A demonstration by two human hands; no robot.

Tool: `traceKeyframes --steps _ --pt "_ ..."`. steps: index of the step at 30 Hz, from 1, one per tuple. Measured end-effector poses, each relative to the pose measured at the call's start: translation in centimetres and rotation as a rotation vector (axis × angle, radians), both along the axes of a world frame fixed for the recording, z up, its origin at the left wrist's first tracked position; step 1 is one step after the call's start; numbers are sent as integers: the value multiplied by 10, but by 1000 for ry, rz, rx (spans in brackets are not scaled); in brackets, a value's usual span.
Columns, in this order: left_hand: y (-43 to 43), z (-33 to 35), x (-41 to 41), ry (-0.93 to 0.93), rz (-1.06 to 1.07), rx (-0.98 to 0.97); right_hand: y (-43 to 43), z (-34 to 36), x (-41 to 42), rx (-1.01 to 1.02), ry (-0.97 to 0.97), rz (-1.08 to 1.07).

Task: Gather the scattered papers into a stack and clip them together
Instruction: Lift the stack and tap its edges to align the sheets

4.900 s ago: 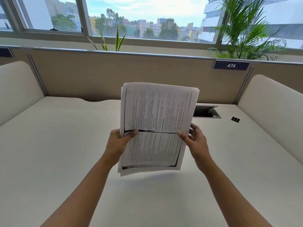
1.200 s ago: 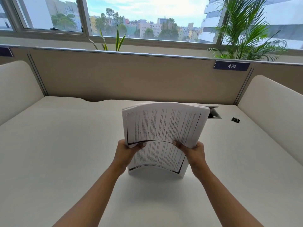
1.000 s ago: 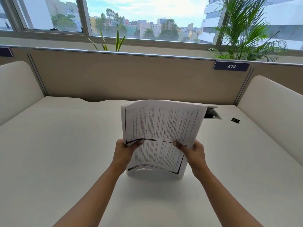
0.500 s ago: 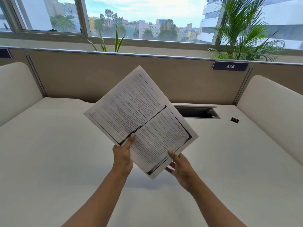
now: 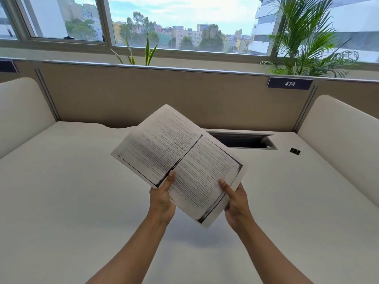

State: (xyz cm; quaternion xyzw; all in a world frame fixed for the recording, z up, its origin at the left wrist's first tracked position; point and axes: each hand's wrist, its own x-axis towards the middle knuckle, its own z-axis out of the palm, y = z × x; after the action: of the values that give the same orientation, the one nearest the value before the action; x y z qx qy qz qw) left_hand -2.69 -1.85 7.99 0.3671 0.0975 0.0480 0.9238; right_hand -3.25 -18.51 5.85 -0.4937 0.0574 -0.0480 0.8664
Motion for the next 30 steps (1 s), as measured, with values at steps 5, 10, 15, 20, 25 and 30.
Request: traceKeyframes --steps 5,10,15,20,25,30 --pt "9 -4 1 23 -1 43 -8 -2 0 -55 -45 -41" --pt "46 -5 15 121 6 120 -32 -3 5 -163 85 -24" --pt "89 -10 27 253 -118 295 -62 -4 8 -172 395 98" --pt "107 -25 21 448 -532 574 -73 -16 5 -333 605 243" --pt "110 -41 17 526 -622 753 -67 -21 3 -412 602 264" --pt "95 -42 14 484 -566 873 -55 -23 5 -625 479 146"
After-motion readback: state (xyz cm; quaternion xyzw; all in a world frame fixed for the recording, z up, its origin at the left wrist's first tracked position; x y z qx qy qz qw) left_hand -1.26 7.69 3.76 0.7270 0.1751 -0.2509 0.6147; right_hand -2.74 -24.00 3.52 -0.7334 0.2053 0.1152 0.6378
